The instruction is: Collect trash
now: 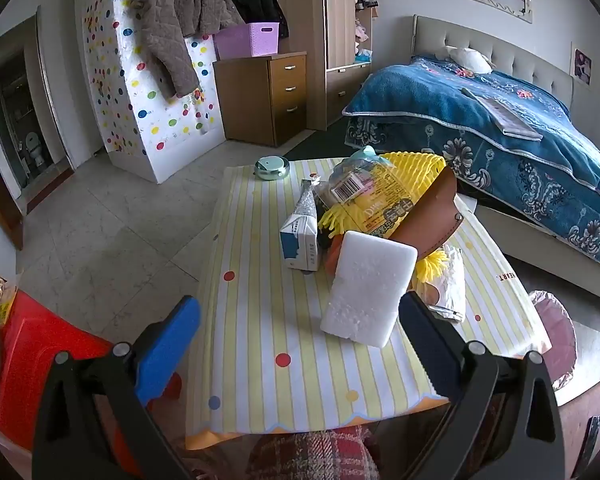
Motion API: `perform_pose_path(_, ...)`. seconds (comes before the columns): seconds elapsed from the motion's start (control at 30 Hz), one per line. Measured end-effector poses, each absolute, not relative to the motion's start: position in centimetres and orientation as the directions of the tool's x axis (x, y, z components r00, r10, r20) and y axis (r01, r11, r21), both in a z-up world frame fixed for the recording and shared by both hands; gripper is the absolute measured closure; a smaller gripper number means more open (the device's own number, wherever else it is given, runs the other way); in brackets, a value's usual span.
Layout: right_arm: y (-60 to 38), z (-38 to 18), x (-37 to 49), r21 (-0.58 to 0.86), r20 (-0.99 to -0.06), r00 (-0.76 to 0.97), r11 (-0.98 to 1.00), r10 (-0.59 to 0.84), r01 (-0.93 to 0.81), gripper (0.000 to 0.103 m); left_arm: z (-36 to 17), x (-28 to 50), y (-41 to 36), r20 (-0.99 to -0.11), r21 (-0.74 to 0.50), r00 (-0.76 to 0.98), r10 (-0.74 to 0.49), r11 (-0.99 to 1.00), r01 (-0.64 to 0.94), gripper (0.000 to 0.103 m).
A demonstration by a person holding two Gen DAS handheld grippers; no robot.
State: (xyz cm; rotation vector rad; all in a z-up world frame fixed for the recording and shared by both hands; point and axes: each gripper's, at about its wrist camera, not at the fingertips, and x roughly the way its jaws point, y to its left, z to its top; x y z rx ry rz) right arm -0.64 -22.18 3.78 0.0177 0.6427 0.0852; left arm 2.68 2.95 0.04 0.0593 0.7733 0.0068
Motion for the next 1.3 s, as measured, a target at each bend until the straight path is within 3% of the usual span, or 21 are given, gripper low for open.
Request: perform_pose_path(1.3,-22.34,4.05,-0.96,0.043,-0.598,0.797,0.996,0.084,-0.073,0.005,-0.02,2.69,2.95,-0.698,0.057,0.716,0.028,0.998,0.017,0.007)
